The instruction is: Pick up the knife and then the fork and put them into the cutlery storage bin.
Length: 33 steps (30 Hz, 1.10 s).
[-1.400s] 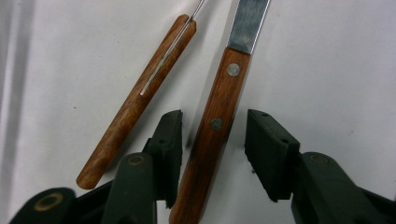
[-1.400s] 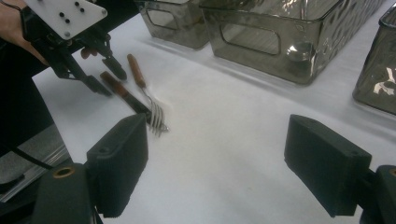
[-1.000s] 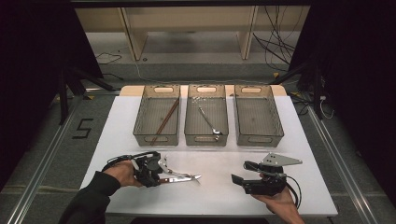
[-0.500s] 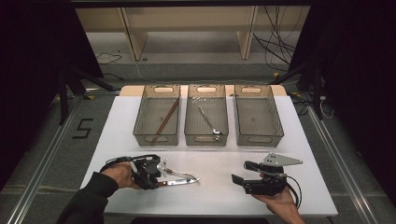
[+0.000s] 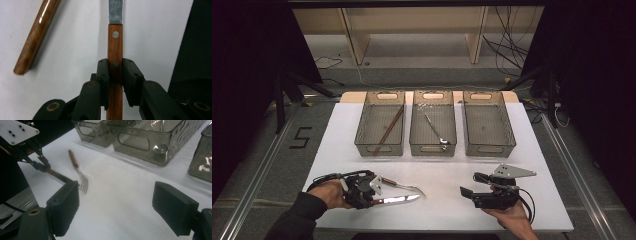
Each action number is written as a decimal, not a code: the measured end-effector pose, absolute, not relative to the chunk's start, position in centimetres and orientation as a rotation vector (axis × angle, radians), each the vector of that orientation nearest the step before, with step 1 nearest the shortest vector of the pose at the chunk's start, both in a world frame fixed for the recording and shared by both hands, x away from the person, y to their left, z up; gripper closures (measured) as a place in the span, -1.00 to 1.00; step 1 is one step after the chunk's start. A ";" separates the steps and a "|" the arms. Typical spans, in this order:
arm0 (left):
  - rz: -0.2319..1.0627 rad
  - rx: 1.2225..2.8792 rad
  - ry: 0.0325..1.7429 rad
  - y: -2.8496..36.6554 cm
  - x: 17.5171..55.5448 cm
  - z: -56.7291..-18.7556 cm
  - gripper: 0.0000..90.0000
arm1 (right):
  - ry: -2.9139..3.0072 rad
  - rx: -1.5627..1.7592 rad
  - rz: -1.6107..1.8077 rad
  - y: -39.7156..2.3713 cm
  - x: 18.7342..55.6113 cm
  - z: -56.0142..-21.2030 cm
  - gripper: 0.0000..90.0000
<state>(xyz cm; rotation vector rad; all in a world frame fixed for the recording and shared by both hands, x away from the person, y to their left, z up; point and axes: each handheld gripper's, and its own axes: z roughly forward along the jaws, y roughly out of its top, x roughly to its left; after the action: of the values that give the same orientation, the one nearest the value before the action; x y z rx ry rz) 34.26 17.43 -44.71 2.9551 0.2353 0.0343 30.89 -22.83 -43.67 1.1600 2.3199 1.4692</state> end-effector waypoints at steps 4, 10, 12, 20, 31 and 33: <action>0.032 2.947 0.250 18.1 33.9 -44.5 0.69 | 2.322 1.162 1.467 -22.8 30.9 -43.7 -0.51; 0.044 2.913 0.271 19.2 33.5 -43.8 0.69 | 2.322 1.161 1.469 -22.8 30.9 -43.7 -0.51; 0.086 2.866 0.275 19.2 33.5 -43.2 0.69 | 2.321 1.165 1.468 -22.8 30.9 -43.7 -0.51; 0.238 2.694 0.408 17.4 34.0 -41.1 0.69 | 2.306 1.142 1.479 -22.5 30.7 -43.4 -0.52; 0.087 2.637 0.500 13.0 36.2 -40.0 0.69 | 2.249 0.940 1.427 -20.9 29.2 -42.1 -0.53; 0.069 2.645 0.495 12.1 36.5 -39.9 0.69 | 2.240 0.877 1.406 -20.3 28.8 -41.8 -0.53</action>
<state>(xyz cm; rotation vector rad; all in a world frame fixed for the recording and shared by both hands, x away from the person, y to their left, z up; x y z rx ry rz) 36.47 12.13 -39.87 2.6451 0.4953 0.0688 28.77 -20.30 -41.80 0.8768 2.2397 1.4061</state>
